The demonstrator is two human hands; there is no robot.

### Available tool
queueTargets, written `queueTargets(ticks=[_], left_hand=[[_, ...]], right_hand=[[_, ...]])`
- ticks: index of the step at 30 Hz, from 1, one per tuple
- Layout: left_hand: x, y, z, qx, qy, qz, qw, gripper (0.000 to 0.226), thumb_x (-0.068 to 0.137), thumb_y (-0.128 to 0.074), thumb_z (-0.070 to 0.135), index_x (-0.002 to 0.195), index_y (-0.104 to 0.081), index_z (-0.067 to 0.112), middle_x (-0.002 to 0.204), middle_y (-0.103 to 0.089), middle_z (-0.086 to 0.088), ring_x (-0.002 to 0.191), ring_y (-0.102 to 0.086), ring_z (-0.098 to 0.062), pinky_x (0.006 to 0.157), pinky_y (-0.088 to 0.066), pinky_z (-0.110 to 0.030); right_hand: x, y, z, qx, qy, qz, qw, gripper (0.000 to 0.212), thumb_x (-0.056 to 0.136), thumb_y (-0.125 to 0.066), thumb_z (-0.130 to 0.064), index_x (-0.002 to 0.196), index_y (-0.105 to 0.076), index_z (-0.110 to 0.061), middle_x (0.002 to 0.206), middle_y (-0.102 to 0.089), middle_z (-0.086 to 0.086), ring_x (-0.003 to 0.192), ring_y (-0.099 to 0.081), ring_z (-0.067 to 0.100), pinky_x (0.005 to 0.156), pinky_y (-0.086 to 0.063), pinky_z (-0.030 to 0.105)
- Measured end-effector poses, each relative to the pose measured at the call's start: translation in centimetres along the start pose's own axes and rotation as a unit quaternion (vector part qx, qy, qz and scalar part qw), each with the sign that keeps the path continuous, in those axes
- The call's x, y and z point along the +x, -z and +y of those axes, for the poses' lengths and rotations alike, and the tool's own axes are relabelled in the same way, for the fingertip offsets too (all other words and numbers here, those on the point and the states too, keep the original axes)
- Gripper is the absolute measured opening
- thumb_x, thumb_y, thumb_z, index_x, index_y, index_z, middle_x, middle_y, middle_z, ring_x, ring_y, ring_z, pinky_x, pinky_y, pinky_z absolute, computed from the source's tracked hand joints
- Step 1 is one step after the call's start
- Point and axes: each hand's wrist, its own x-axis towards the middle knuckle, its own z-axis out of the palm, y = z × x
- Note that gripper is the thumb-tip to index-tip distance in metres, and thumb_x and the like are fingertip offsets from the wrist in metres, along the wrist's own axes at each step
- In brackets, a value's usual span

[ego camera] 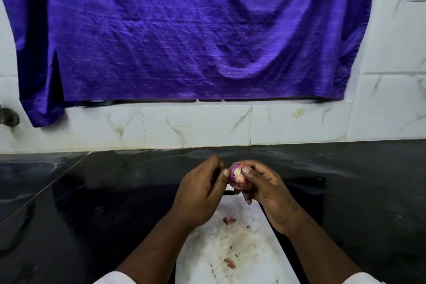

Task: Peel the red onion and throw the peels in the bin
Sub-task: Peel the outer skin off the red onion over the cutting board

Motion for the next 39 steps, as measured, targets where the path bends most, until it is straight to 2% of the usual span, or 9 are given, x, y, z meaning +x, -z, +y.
queueTargets(ticks=[4, 7, 13, 16, 21, 24, 27, 33, 39], left_hand=[[-0.02, 0.14, -0.02, -0.016, 0.018, 0.010, 1.000, 0.033, 0.103, -0.035, 0.058, 0.091, -0.048, 0.030, 0.076, -0.057, 0.008, 0.067, -0.053, -0.011, 0.057, -0.044, -0.036], [-0.10, 0.28, -0.16, -0.009, 0.021, -0.029, 0.999, 0.037, 0.101, -0.034, 0.066, 0.092, -0.046, 0.033, 0.075, -0.057, 0.008, 0.066, -0.053, -0.009, 0.058, -0.043, -0.032], [-0.05, 0.03, -0.04, -0.015, -0.010, -0.047, 0.999, 0.028, 0.106, -0.033, 0.057, 0.092, -0.044, 0.035, 0.081, -0.057, 0.022, 0.068, -0.053, -0.007, 0.057, -0.042, -0.032], [-0.05, -0.02, -0.07, -0.021, -0.010, -0.040, 0.999, 0.027, 0.106, -0.034, 0.053, 0.090, -0.044, 0.033, 0.077, -0.055, 0.017, 0.066, -0.051, -0.009, 0.057, -0.044, -0.038], [-0.04, 0.06, -0.29, 0.000, 0.013, -0.042, 0.999, 0.026, 0.106, -0.036, 0.047, 0.091, -0.044, 0.028, 0.074, -0.053, 0.009, 0.065, -0.049, -0.015, 0.055, -0.038, -0.035], [-0.02, 0.25, -0.61, 0.018, 0.033, -0.079, 0.996, 0.018, 0.107, -0.047, 0.034, 0.092, -0.047, 0.025, 0.076, -0.057, 0.005, 0.067, -0.053, -0.017, 0.056, -0.041, -0.040], [0.05, 0.28, -0.37, 0.023, 0.038, -0.136, 0.990, 0.015, 0.104, -0.055, 0.029, 0.090, -0.053, 0.026, 0.077, -0.061, 0.006, 0.067, -0.057, -0.009, 0.058, -0.045, -0.039], [0.20, 0.45, -0.22, 0.042, 0.050, -0.179, 0.982, 0.021, 0.099, -0.059, 0.027, 0.082, -0.051, 0.035, 0.075, -0.061, 0.006, 0.064, -0.056, -0.013, 0.059, -0.042, -0.032], [0.02, 0.37, -0.26, 0.059, 0.061, -0.219, 0.972, 0.018, 0.096, -0.065, 0.032, 0.081, -0.056, 0.031, 0.076, -0.066, 0.002, 0.063, -0.056, -0.008, 0.060, -0.043, -0.029]], right_hand=[[-0.03, -0.04, -0.12, 0.005, -0.002, -0.001, 1.000, 0.031, 0.091, -0.064, -0.038, 0.111, -0.073, -0.017, 0.094, -0.073, 0.013, 0.077, -0.064, 0.025, 0.058, -0.047, 0.031], [-0.07, -0.10, -0.17, 0.007, 0.007, -0.006, 1.000, 0.036, 0.088, -0.066, -0.044, 0.112, -0.073, -0.017, 0.093, -0.073, 0.014, 0.077, -0.064, 0.026, 0.058, -0.046, 0.031], [-0.12, -0.03, -0.20, -0.002, 0.008, -0.007, 1.000, 0.035, 0.090, -0.064, -0.043, 0.112, -0.072, -0.017, 0.093, -0.074, 0.013, 0.077, -0.065, 0.025, 0.059, -0.047, 0.032], [-0.13, 0.00, -0.21, -0.002, 0.007, -0.008, 1.000, 0.035, 0.089, -0.066, -0.044, 0.111, -0.073, -0.018, 0.095, -0.074, 0.015, 0.078, -0.066, 0.026, 0.059, -0.048, 0.031], [0.00, 0.18, -0.17, 0.051, 0.009, -0.011, 0.999, 0.041, 0.081, -0.067, -0.044, 0.104, -0.074, -0.011, 0.090, -0.070, 0.018, 0.066, -0.063, 0.023, 0.055, -0.048, 0.030], [0.09, 0.39, -0.03, 0.068, 0.011, -0.010, 0.998, 0.040, 0.083, -0.065, -0.038, 0.104, -0.074, -0.005, 0.092, -0.071, 0.023, 0.061, -0.062, 0.022, 0.051, -0.049, 0.029], [0.07, 0.49, -0.03, 0.060, 0.005, -0.014, 0.998, 0.038, 0.085, -0.062, -0.037, 0.105, -0.076, -0.008, 0.084, -0.072, 0.016, 0.059, -0.062, 0.022, 0.051, -0.048, 0.029], [0.12, 0.48, 0.40, 0.040, -0.008, -0.022, 0.999, 0.039, 0.092, -0.048, -0.031, 0.105, -0.073, -0.004, 0.083, -0.070, 0.015, 0.058, -0.059, 0.021, 0.050, -0.043, 0.030], [0.29, 0.64, 0.40, 0.112, -0.051, -0.005, 0.992, 0.039, 0.088, -0.051, -0.034, 0.098, -0.072, -0.003, 0.088, -0.065, 0.018, 0.055, -0.055, 0.015, 0.044, -0.039, 0.025]])
